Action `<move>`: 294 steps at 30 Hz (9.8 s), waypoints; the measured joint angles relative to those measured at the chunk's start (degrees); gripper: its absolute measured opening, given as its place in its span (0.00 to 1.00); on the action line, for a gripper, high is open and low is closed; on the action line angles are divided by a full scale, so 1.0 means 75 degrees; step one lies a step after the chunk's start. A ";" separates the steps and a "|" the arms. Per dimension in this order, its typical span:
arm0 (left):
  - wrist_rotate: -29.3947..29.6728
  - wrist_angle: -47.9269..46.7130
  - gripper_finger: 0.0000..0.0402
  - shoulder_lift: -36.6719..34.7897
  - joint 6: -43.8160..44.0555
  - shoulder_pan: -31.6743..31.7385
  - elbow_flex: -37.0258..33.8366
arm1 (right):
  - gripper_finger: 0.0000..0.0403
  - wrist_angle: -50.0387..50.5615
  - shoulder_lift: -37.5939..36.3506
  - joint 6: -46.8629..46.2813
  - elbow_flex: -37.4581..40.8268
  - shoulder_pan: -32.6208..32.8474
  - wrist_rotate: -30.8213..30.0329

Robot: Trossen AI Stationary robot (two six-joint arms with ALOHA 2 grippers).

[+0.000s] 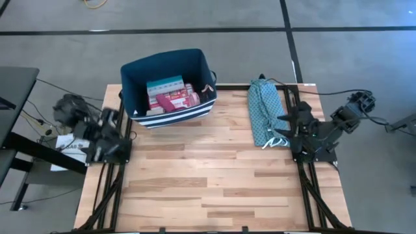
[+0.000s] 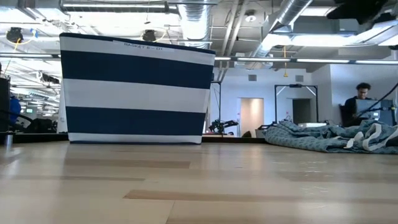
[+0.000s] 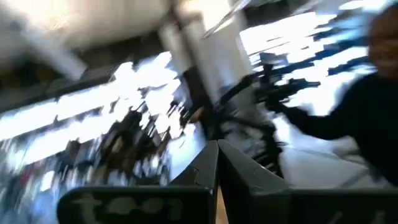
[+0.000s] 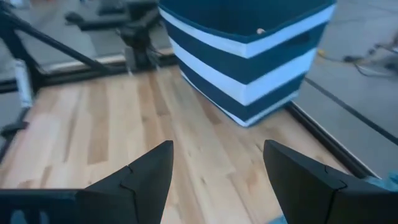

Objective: Pick & place medical supplies in basket/bin
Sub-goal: Return to Home Position

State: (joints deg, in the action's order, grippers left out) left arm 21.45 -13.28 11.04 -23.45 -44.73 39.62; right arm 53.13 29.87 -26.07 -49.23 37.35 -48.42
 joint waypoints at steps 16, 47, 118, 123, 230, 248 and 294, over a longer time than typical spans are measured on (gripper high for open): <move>0.0203 0.2836 0.00 -0.1351 -0.0304 -0.0003 -0.2636 | 0.61 -0.3687 -0.3939 0.3563 0.2805 0.0731 0.0199; -0.0017 0.4550 0.00 -0.1360 0.1297 0.2347 -0.5194 | 0.61 -0.5495 -0.3961 0.6015 0.3875 0.0652 0.1448; -0.3120 0.3095 0.00 -0.1056 0.3693 0.4555 -0.5209 | 0.61 -0.7601 -0.3372 0.2603 0.6519 -0.3160 0.3429; -0.2364 0.2445 0.00 -0.1001 0.4134 0.4555 -0.5209 | 0.61 -0.7601 -0.3276 0.2594 0.6519 -0.3148 0.3444; -0.1974 0.2092 0.00 -0.0921 0.3152 0.4554 -0.5203 | 0.61 -0.7598 -0.3282 0.2604 0.6528 -0.3148 0.3448; -0.1975 0.2092 0.00 -0.0921 0.3131 0.4555 -0.5203 | 0.61 -0.7596 -0.3281 0.2604 0.6527 -0.3148 0.3448; -0.1974 0.2094 0.00 -0.0923 0.3201 0.4553 -0.5203 | 0.61 -0.7596 -0.3282 0.2603 0.6528 -0.3148 0.3450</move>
State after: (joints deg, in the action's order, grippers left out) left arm 6.65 2.43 4.12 0.56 -10.58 0.60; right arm -3.84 5.26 -6.54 -0.27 13.74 -22.55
